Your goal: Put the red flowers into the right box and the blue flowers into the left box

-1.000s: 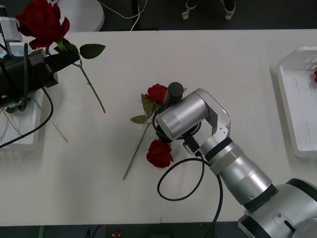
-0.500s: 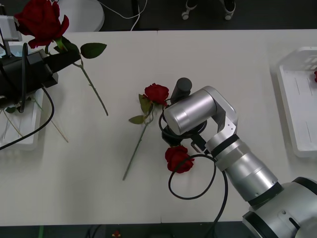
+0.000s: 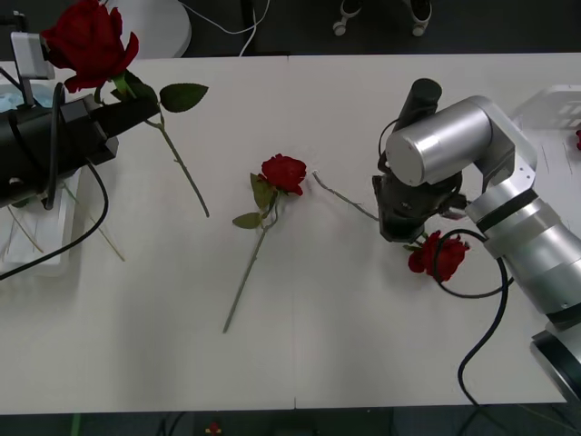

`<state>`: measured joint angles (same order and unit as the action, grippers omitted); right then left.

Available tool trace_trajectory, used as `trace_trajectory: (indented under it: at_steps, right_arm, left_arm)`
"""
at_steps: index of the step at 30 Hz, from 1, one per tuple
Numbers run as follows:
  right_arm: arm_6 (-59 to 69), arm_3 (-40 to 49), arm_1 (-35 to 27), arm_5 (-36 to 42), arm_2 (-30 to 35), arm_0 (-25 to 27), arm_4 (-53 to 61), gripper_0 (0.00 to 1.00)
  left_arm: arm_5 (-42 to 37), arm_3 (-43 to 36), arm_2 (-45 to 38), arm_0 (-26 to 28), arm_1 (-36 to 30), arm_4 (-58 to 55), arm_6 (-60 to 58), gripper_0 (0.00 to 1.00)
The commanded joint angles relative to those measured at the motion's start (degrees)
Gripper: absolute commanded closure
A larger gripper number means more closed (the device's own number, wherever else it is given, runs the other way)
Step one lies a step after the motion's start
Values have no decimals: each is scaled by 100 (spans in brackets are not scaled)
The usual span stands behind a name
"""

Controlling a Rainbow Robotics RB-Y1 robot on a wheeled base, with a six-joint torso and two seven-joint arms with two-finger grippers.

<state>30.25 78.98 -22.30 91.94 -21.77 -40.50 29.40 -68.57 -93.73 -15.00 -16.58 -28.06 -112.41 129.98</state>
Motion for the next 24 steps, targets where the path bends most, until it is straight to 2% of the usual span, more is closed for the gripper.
trace_trajectory:
  at_steps: [1, 5, 12, 19, 24]
  right_arm:
    - [-1514, 900, -547, 448, -37, -318, 13, 100]
    - [-3113, 1550, -978, 474, 24, -327, -198, 100]
    - [-6761, 1586, -1751, 457, 692, -503, -242, 100]
    - [-10531, 733, -2621, -80, 1641, -511, -338, 100]
    - [-12526, -234, -3254, -827, 1843, -511, -303, 100]
  left_arm:
    - [-43, -225, 313, 85, -235, -272, -570, 100]
    - [-43, -216, 419, 85, -235, -351, -790, 100]
    - [63, -331, 533, 76, -174, -430, -1493, 100]
    - [836, -568, 902, 76, 2, -615, -2108, 100]
    - [1592, -638, 1386, -47, 107, -597, -2232, 100]
